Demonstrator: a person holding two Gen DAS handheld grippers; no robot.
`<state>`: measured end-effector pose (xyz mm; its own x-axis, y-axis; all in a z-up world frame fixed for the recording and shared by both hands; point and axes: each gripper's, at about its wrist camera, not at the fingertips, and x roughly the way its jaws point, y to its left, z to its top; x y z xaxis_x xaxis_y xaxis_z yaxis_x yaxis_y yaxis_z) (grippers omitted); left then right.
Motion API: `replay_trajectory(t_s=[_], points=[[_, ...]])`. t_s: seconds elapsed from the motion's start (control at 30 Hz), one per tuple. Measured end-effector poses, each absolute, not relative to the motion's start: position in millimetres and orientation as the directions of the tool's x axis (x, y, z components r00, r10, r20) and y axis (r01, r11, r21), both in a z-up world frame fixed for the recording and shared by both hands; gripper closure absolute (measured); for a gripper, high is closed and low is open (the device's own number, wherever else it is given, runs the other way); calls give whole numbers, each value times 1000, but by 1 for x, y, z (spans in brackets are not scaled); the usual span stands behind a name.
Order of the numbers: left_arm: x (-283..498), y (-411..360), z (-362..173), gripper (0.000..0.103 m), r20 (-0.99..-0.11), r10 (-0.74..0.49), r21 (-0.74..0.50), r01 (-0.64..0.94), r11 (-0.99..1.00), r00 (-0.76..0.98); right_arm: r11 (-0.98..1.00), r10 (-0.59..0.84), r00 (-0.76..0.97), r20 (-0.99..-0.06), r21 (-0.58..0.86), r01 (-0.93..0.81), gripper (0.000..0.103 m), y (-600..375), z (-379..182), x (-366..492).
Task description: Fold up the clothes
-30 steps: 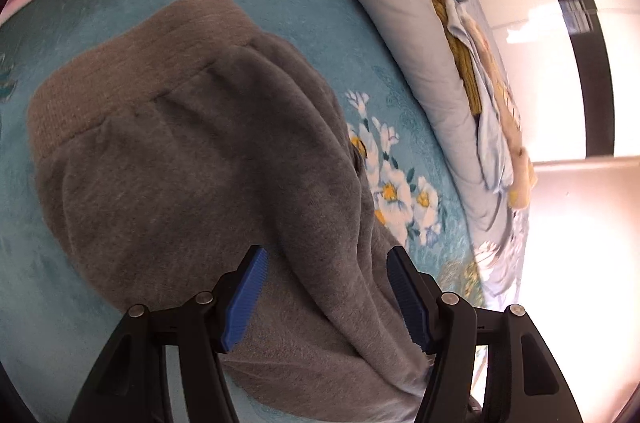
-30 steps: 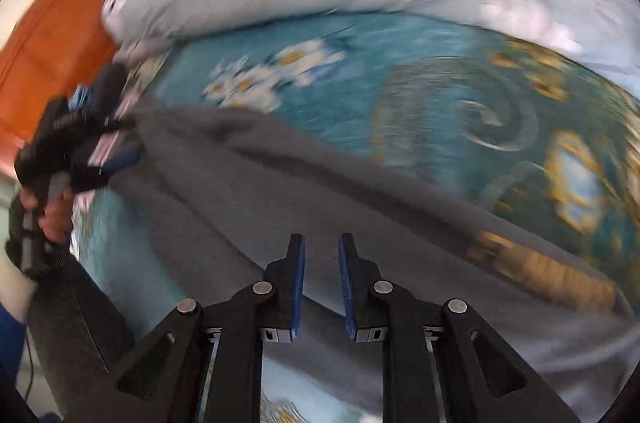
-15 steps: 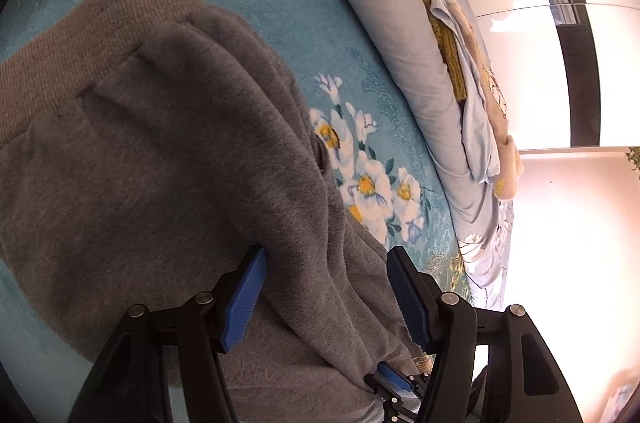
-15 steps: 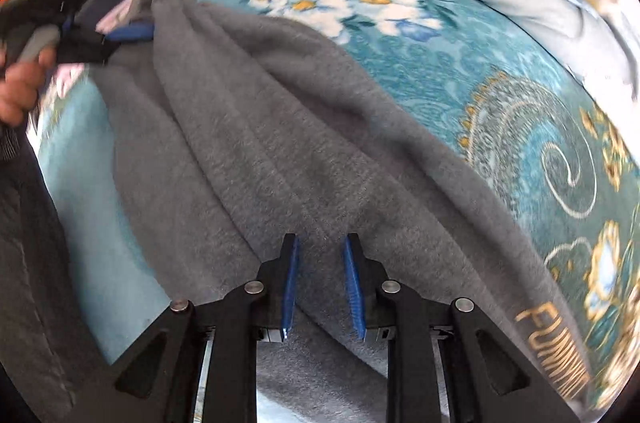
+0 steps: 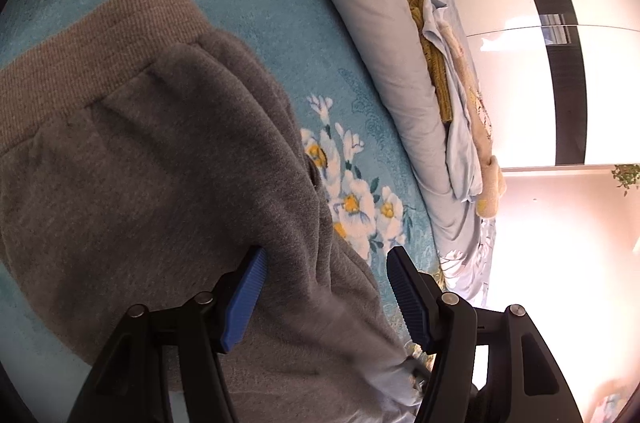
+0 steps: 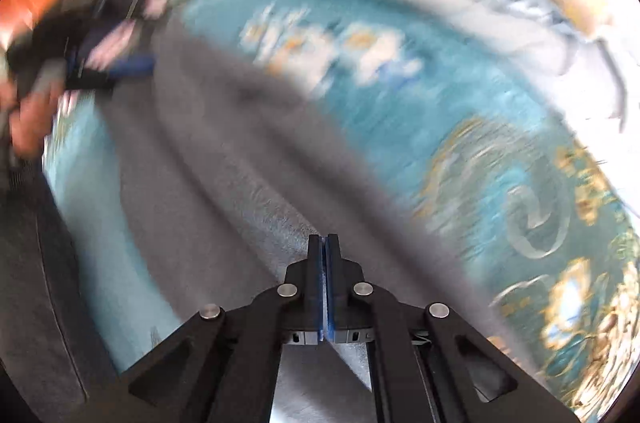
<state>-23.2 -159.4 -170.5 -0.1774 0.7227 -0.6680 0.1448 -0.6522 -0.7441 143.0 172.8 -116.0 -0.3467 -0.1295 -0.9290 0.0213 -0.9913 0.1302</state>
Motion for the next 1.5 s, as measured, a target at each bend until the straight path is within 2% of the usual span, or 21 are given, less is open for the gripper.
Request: replay_trajectory(t_s=[0.13,0.3,0.47,0.57,0.7,0.8,0.87,1.07,1.17,1.33,1.5], points=[[-25,-159,-171,36,-667,720,-745,146,-651,-193,-995,-80,-359,-930,94,-21,102,185,-116,113],[-27,-175,-162,36,-621,729,-782,163,-601,-288,-995,-48,-298,-953,71,-68,102,194,-141,97],[-29,-198,-165,36,-617,698,-786,252,-565,-363,-996,-45,-282,-958,63,-58,101,189,-133,95],[-34,-202,-163,36,-699,620,-713,283,-641,-357,-996,-66,-339,-938,82,-31,99,183,-108,90],[-45,-195,-146,36,-818,460,-551,240,-799,-346,-987,-162,-385,-908,158,42,89,158,-84,70],[-66,-191,-132,36,-847,412,-474,128,-871,-335,-963,-267,-363,-892,239,121,76,130,-87,45],[-81,-197,-130,34,-865,396,-440,84,-894,-309,-956,-289,-340,-895,250,154,73,110,-95,29],[-124,-237,-154,33,-871,427,-470,155,-869,-244,-937,-345,-297,-890,308,165,72,64,-115,-8],[-137,-240,-172,33,-858,476,-501,111,-858,-193,-932,-361,-289,-887,329,153,72,51,-122,-23],[-130,-245,-187,33,-772,624,-630,18,-776,-122,-922,-386,-244,-890,360,145,72,40,-132,-38],[-125,-254,-186,33,-696,709,-708,-52,-704,-113,-916,-391,-217,-894,356,183,72,27,-132,-42]])
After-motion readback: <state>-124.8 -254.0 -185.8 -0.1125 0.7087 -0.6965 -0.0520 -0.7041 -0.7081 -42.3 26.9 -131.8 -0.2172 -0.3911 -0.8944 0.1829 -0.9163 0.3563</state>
